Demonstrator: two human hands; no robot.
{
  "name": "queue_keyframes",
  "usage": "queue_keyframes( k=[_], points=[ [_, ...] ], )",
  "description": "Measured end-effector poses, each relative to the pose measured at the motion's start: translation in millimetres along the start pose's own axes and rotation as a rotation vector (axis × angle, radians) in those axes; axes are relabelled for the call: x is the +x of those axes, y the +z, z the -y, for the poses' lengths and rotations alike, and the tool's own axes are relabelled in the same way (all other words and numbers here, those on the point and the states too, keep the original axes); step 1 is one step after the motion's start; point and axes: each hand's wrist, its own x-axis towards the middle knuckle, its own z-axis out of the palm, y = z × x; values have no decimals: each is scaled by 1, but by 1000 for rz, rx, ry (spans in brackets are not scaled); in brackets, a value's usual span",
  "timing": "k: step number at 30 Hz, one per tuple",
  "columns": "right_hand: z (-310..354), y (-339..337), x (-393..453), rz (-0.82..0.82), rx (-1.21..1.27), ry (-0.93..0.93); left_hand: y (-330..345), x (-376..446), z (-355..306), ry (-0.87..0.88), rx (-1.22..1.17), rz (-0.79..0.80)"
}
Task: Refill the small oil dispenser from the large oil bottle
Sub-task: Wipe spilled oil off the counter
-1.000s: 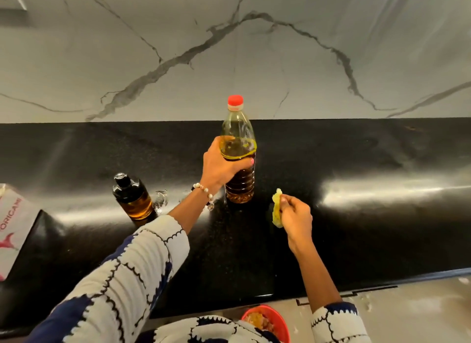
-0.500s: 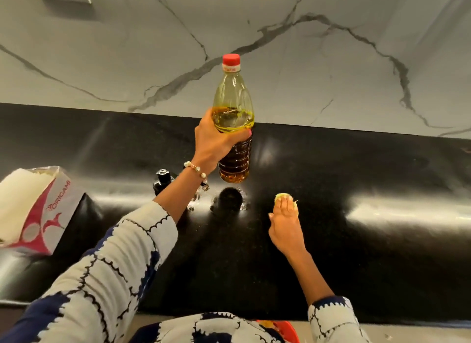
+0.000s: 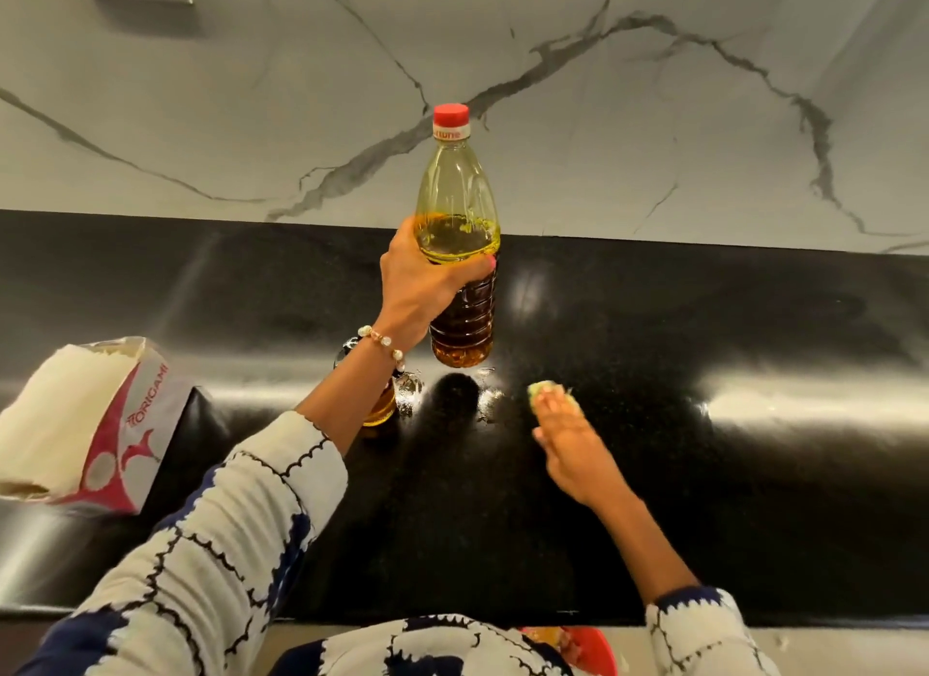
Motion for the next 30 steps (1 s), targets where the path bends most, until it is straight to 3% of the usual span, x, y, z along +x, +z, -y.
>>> queue_keyframes(
  k=[2, 5, 10, 15, 19, 23, 25, 27, 30],
  points=[
    [-9, -8, 22, -30, -28, 123, -2, 0, -1, 2, 1, 4],
    [18, 0, 60, -40, -80, 128, -5, -1, -3, 17, 13, 5],
    [89, 32, 52, 121, -89, -155, -13, 1, -3, 32, 18, 2],
    [43, 19, 15, 126, -25, -288, -21, -1, 2, 28, 19, 7],
    [-5, -4, 26, -4, 47, -11, -27, -3, 4, 30, 2, -3],
    [29, 9, 54, -127, -65, 206, -30, -5, 3, 45, 12, -2],
    [64, 25, 55, -116, -57, 123, -29, -5, 3, 44, 16, 0],
    [93, 40, 46, 5, -67, -36, -26, -5, 3, 43, 18, 9],
    [88, 39, 24, 163, -110, -253, -19, -7, 4, 41, 29, 17]
  ],
)
